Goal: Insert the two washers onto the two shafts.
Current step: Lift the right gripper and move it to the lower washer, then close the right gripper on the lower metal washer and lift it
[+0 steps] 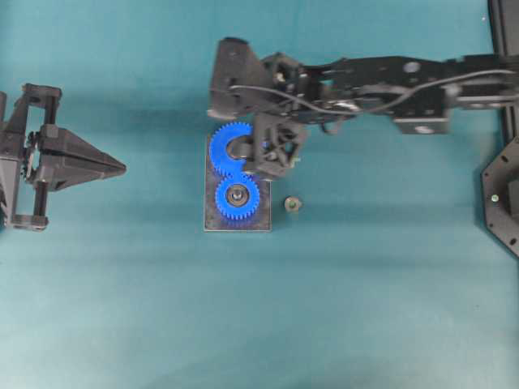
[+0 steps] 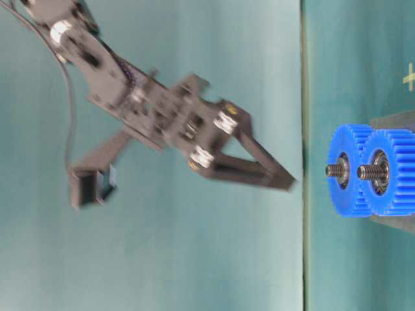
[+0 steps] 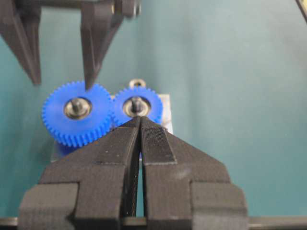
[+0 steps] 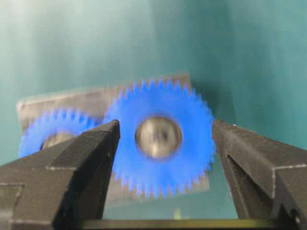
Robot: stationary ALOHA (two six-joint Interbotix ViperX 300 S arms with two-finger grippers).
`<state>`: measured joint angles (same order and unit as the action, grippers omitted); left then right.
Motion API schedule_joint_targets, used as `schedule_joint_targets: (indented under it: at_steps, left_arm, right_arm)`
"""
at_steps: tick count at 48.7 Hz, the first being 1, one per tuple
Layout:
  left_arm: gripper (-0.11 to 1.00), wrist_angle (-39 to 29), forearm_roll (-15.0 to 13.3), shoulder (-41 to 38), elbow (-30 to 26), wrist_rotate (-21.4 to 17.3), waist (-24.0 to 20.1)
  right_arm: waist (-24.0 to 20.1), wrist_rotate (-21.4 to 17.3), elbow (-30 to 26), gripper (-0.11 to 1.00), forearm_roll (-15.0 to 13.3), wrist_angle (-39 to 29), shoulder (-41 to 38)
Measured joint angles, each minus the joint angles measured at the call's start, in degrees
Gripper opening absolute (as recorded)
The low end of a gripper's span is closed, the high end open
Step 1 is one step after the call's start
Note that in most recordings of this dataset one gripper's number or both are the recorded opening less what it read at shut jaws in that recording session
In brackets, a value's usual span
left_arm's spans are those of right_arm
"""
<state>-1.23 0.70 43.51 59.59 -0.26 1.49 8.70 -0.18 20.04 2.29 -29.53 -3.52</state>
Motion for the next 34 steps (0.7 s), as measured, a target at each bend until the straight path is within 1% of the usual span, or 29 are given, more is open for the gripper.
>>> schedule_joint_targets:
  at_steps: [4,10,17,22,25,29,34]
  left_arm:
    - [0.01,0.00,0.00,0.09,0.18,0.62,0.00]
    - [0.01,0.00,0.00,0.18,0.53,0.79,0.00]
    - [0.01,0.00,0.00,0.18,0.70,0.79,0.00]
    - [0.01,0.09,0.00,0.18,0.70,0.79,0.00]
    - [0.01,0.18,0.00,0.18,0.70,0.79,0.00]
    - [0.01,0.26,0.00,0.18,0.70,0.79,0.00]
    - [0.01,0.26,0.00,0.18,0.70,0.79,0.00]
  right_arm:
    - [-0.53,0.00,2.90,0.81,0.00,-0.62,3.08]
    - [-2.46,0.00,8.44,0.80,0.00,0.00,7.73]
    - [-5.27,0.00,16.96,0.80,0.09,5.19,10.46]
    - [-7.29,0.00,21.97,0.79,0.00,10.20,10.11]
    - [-8.26,-0.09,23.91,0.79,0.00,12.92,9.14]
    - [-9.14,-0.09,25.14,0.79,0.09,15.38,6.86]
    - [-9.49,-0.09,25.14,0.79,0.09,17.14,3.60]
